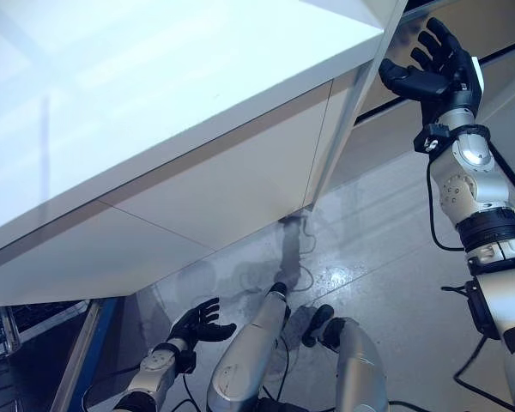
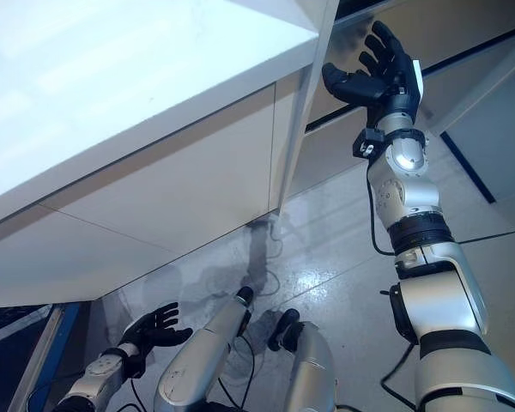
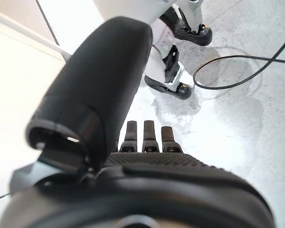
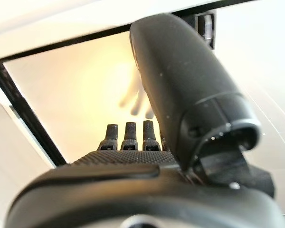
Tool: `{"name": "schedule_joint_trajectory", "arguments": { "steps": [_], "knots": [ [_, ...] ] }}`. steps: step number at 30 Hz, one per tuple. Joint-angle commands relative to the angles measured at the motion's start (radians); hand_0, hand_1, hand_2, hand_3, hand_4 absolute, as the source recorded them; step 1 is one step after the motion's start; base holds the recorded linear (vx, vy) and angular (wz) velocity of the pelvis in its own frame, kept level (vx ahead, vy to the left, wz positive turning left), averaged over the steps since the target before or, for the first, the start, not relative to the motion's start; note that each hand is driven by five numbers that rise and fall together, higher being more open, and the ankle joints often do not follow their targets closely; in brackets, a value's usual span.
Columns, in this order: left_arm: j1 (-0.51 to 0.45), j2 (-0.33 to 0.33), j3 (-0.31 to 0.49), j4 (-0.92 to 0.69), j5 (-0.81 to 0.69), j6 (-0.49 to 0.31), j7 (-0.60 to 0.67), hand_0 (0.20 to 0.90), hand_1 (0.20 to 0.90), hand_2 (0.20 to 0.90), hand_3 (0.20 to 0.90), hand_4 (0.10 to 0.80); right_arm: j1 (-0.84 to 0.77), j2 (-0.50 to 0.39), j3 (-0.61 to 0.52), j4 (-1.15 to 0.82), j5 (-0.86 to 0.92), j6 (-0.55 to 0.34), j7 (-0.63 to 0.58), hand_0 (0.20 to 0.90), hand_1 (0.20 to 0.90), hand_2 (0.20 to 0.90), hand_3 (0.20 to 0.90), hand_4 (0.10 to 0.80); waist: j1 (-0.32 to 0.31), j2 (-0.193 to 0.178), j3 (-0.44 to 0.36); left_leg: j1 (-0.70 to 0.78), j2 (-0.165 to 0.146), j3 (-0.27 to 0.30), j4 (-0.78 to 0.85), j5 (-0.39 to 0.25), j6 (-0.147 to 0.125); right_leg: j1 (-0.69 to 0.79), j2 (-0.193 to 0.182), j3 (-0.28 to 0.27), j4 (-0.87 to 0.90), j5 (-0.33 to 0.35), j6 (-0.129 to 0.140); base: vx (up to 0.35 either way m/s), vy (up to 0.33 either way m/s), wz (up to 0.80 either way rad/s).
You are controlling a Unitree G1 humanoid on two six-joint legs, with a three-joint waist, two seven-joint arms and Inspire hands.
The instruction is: Put drinks into fridge and close the fridge
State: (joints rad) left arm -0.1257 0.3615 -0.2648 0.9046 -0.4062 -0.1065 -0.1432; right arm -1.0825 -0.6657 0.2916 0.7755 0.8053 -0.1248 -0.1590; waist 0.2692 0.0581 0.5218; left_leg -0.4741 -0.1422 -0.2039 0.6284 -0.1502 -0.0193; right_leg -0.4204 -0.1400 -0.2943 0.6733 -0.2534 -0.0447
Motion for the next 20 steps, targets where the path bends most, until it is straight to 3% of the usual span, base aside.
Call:
{"name": "schedule_joint_trajectory", "arguments": {
  "steps": [1,5,9,16,20],
  "knots": [
    [0.054,0.084,-0.008,-0.010,0.048,-0.047,-0.008,0.900,0.900,0.900,0.900,0.800,-0.122,-0.011,-0.040,-0.095,-0.067,-0.150,-0.045,0.900,0.900,0.900,0.900,0.800,-0.002,-0.049,-0.071,0.081,0.008,0.098,-0.137,0.012,0.113,0.070,0.021,0.059,-0.141,0.136,0.044,-0.031,-0.039,-0.11],
    [0.058,0.079,-0.006,0.005,0.062,-0.050,-0.020,0.900,0.900,0.900,0.900,0.800,-0.011,-0.014,-0.066,-0.160,-0.127,-0.149,-0.054,0.900,0.900,0.900,0.900,0.800,-0.043,-0.074,-0.112,0.159,0.034,0.115,-0.229,0.028,0.096,0.145,0.047,0.096,-0.290,0.179,0.060,-0.029,-0.020,-0.21],
    [0.083,0.050,0.006,0.017,0.098,-0.051,-0.036,0.900,0.900,0.900,0.900,0.800,0.223,0.023,-0.119,-0.274,-0.126,-0.095,-0.011,0.900,0.900,0.900,0.900,0.800,-0.098,-0.094,-0.184,0.262,0.058,0.154,-0.348,0.053,0.080,0.236,0.061,0.132,-0.428,0.214,0.076,0.025,0.031,-0.37],
    [0.158,-0.021,0.056,0.022,0.141,0.003,-0.063,0.900,0.900,0.900,0.900,0.800,0.836,0.226,-0.173,-0.432,-0.194,-0.076,0.134,0.900,0.900,0.900,0.900,0.800,-0.210,-0.089,-0.355,0.437,0.084,0.241,-0.525,0.077,0.067,0.361,0.093,0.189,-0.566,0.229,0.093,0.066,0.037,-0.44],
    [0.169,-0.034,0.085,0.023,0.110,0.031,-0.085,0.900,0.900,0.900,0.900,0.800,0.977,0.293,-0.167,-0.345,-0.223,-0.042,0.185,0.900,0.900,0.900,0.900,0.800,-0.248,-0.083,-0.393,0.496,0.088,0.266,-0.556,0.075,0.062,0.410,0.106,0.195,-0.595,0.229,0.091,0.011,0.007,-0.29]
  ]
}}
